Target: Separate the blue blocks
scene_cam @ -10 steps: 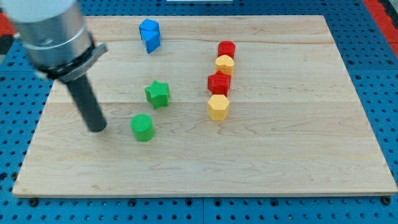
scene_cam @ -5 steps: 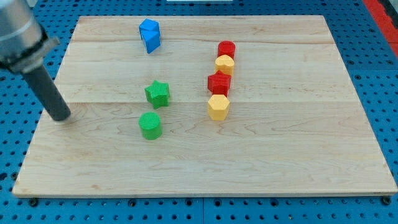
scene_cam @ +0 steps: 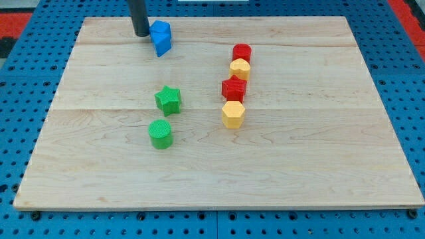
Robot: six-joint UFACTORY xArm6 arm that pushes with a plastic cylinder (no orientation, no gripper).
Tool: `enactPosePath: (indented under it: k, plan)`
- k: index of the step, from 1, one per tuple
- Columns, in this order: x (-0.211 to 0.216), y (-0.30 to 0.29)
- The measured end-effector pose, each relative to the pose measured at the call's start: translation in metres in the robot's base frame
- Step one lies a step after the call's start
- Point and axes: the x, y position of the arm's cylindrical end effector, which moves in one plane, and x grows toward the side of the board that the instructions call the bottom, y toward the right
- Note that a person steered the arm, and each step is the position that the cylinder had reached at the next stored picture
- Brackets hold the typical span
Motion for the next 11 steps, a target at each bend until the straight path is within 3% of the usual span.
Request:
enactPosePath:
  k: [2, 3, 5, 7, 9, 11]
  plan:
    - [0.028, 0.054]
    - [0.053, 0.047]
    - [0.047, -0.042]
    - [0.089, -0.004]
    - [0.089, 0.039]
    - [0.026, 0.003]
